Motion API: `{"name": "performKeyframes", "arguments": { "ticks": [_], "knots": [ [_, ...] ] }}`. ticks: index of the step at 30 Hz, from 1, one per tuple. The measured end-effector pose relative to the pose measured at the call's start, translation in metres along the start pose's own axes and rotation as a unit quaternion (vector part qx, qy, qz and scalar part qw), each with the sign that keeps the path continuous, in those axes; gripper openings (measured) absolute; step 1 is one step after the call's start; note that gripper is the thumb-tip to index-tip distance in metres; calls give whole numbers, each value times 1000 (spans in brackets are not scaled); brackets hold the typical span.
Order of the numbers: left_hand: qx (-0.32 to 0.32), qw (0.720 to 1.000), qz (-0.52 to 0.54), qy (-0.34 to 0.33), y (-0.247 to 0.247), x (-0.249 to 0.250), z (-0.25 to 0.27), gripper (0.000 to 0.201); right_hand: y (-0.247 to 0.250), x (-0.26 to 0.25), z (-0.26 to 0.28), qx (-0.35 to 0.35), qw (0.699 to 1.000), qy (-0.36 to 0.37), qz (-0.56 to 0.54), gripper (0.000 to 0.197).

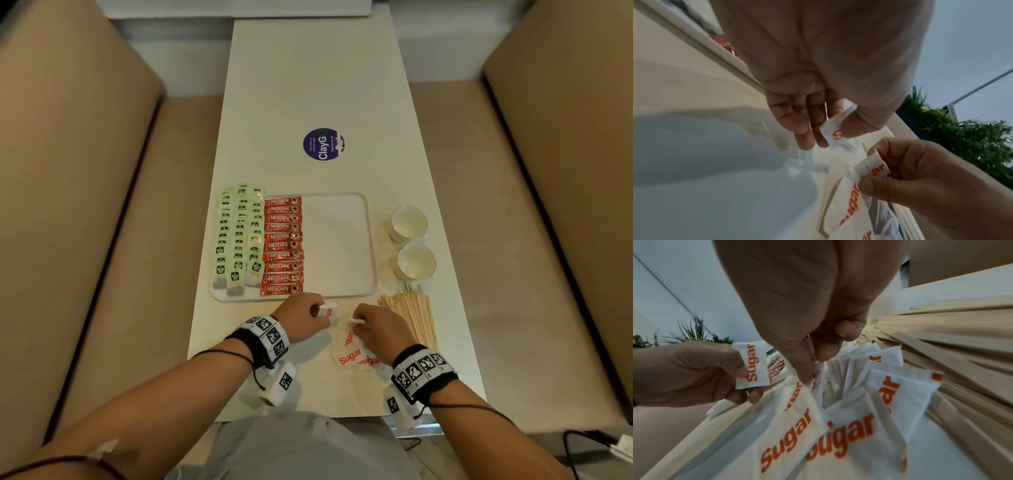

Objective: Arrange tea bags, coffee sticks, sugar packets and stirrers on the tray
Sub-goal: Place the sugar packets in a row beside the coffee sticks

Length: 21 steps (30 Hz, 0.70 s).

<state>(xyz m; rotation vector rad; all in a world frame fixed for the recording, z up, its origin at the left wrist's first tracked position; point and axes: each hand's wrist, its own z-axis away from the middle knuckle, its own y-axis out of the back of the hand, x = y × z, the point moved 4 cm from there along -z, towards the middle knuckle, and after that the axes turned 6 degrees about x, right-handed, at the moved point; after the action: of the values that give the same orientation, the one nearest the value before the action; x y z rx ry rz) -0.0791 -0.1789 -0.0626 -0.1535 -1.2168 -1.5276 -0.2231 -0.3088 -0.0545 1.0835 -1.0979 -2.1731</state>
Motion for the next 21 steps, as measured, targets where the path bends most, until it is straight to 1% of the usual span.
{"name": "performKeyframes", "arguments": {
  "ticks": [4,7,10,13,15,19,21],
  "knots": [
    [11,996,83,31,16,-1,8,15,8,-4,-3,4,999,-11,-33,5],
    [18,985,158,69,24,0,12,13,18,-12,-7,17,998,4,-54,2],
    [23,975,200,91,32,1,13,9,28,-23,-12,25,997,22,-66,7],
    [36,972,212,92,40,1,14,13,39,-37,-18,19,995,43,-87,6],
    [42,966,241,87,45,4,15,15,45,-48,-21,13,993,62,-105,8],
    [3,948,310,78,51,15,16,29,54,-67,-32,-8,985,96,-145,9],
    [-3,928,358,106,53,17,15,34,58,-74,-37,-13,981,107,-163,10]
  ]
}}
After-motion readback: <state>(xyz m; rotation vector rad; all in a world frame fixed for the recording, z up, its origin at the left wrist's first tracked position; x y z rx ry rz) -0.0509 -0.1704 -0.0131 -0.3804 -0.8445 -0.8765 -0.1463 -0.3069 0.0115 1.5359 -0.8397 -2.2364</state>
